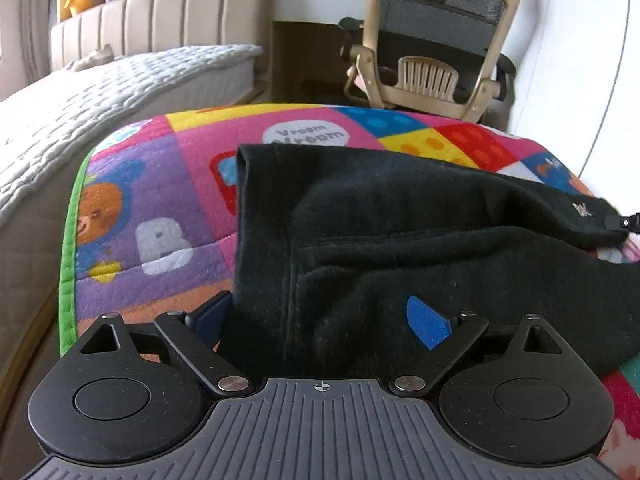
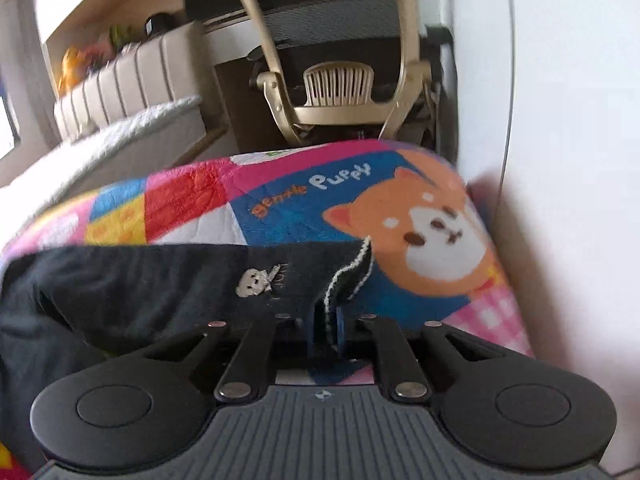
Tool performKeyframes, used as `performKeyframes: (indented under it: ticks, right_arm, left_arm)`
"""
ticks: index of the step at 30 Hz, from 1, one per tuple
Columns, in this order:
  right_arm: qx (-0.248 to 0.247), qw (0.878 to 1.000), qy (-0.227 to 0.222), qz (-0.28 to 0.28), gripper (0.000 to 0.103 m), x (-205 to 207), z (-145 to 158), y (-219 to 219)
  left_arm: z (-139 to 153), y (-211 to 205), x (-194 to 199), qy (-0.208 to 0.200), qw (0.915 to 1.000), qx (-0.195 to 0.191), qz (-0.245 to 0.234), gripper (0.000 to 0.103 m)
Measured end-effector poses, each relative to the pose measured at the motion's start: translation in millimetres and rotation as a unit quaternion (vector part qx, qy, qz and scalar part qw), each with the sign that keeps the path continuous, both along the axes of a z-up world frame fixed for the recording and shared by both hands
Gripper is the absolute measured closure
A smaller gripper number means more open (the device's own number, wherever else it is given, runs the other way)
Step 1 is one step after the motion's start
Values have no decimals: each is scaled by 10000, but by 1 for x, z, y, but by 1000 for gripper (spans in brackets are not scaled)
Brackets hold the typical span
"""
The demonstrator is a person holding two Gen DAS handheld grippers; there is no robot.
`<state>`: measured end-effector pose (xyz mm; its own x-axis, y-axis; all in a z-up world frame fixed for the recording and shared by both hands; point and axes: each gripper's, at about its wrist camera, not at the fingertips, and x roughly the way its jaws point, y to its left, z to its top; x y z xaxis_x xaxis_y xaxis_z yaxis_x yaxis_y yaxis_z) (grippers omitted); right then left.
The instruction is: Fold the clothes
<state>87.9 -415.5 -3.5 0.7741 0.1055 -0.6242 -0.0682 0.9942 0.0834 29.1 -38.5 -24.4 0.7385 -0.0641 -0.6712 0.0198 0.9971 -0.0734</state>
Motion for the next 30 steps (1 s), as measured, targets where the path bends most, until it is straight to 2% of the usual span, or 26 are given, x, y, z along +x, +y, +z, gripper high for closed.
performKeyframes:
  ticks: [4,5,7,9,11,14,17,19,20,21,23,25,28,30]
  right_arm:
    - [-973,9941,-285,-396,99,-5,2,-2]
    - [-1007,9931,-345,-487,99,-8,4,-6]
    - [-679,9954,-407,-544,98,-17,10,-19]
    - [-129,9973,-437,-573,97,-36,21,-34]
    - [182,9974,-454,-521,90,-60,26,-45]
    - [509,9975,-199,-443,78,-88,22,-56]
    - [758,9965,70,-358,71,-104,10,-58]
    - [674,9972,137,-278,73,-107,2,-53]
    - [432,9986,81,-289,83,-107,1,-48]
    - [123,9993,-4,-343,87,-106,2,-43]
    - [-226,9983,-219,-496,88,-102,9,-36]
    - [-72,9978,-365,-546,87,-93,19,-36]
    - [805,9940,-304,-670,53,-65,24,-47]
    - [1129,9894,-169,-893,51,-43,18,-50]
  left_arm:
    - [2,-11,-10,37,9994,-42,-337,8]
    - [2,-14,-12,39,9993,-12,-372,7]
    - [4,-17,-16,8,9993,14,-384,7]
    - [7,-16,-20,-53,9994,10,-347,7]
    - [11,-15,-24,-115,9995,6,-310,7]
    - [16,-14,-29,-204,9995,3,-255,7]
    - [11,-14,-27,-108,9998,-2,-188,7]
    - [7,-15,-25,-34,9999,-25,-143,7]
    - [5,-15,-25,-10,9999,-21,-132,7]
    - [4,-16,-26,14,9999,-17,-120,7]
    - [5,-17,-27,-13,9999,-11,-104,7]
    - [10,-17,-30,-108,9999,-7,-94,7]
    - [21,-18,-35,-384,9992,-31,-73,7]
    - [18,-22,-35,-348,9991,-89,-219,7]
